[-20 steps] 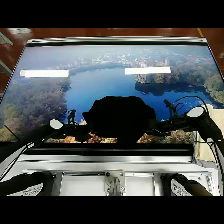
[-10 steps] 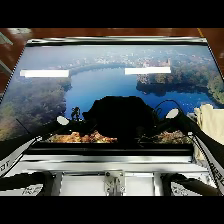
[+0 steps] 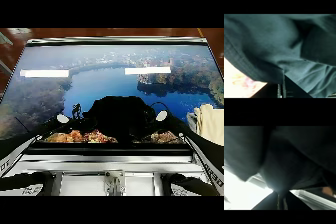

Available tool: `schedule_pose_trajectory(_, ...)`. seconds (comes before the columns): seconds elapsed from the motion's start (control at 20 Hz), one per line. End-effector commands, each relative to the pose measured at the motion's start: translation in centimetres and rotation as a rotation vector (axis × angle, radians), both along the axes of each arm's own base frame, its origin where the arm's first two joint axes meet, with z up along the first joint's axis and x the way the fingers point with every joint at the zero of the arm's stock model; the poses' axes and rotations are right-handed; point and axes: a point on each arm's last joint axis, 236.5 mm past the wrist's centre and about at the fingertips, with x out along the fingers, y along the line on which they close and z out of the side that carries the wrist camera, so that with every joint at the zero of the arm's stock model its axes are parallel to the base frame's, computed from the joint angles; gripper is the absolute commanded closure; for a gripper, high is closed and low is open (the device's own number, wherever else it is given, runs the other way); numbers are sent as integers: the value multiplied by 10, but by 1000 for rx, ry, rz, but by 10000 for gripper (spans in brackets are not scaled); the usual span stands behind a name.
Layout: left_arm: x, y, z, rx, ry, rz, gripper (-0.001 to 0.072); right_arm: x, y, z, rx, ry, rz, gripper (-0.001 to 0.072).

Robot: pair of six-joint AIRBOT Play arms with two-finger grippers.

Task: Fold the shirts.

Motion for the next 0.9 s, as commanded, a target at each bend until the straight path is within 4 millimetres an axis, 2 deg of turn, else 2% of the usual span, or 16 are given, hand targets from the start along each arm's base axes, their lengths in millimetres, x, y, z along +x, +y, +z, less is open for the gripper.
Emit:
schedule_pose_trajectory(0.0,10,5,23,-14,-90,-36,666,18,6,29,22,-114,16,647)
schedule_pose_trajectory(0.1,25,17,59,-23,-195,-20,667,43,2,72,23,-280,31,647)
schedule_pose_trajectory(0.15,33,26,83,-26,-262,-5,667,59,-5,103,24,-386,17,649)
schedule_pose_trajectory(0.2,40,38,116,-35,-348,19,667,76,-16,137,24,-496,-12,648)
schedule_pose_trajectory(0.3,49,68,201,-48,-574,73,667,110,-51,229,7,-773,-119,648)
schedule_pose_trajectory(0.35,46,82,254,-33,-737,74,667,120,-74,278,-17,-918,-184,648)
schedule_pose_trajectory(0.4,35,98,318,-5,-943,72,667,125,-97,328,-46,-1065,-254,649)
schedule_pose_trajectory(0.45,15,114,386,18,-1139,100,667,124,-123,384,-82,-1231,-340,648)
schedule_pose_trajectory(0.5,-11,130,446,29,-1299,152,667,112,-143,435,-105,-1374,-414,649)
schedule_pose_trajectory(0.6,-78,158,549,58,-1584,268,667,81,-167,510,-144,-1588,-515,649)
schedule_pose_trajectory(0.65,-113,167,587,79,-1700,315,667,63,-175,539,-178,-1671,-544,649)
schedule_pose_trajectory(0.75,-165,173,634,127,-1854,367,667,35,-185,577,-246,-1782,-572,649)
schedule_pose_trajectory(0.85,-193,170,656,173,-1930,377,667,15,-191,601,-313,-1851,-581,649)
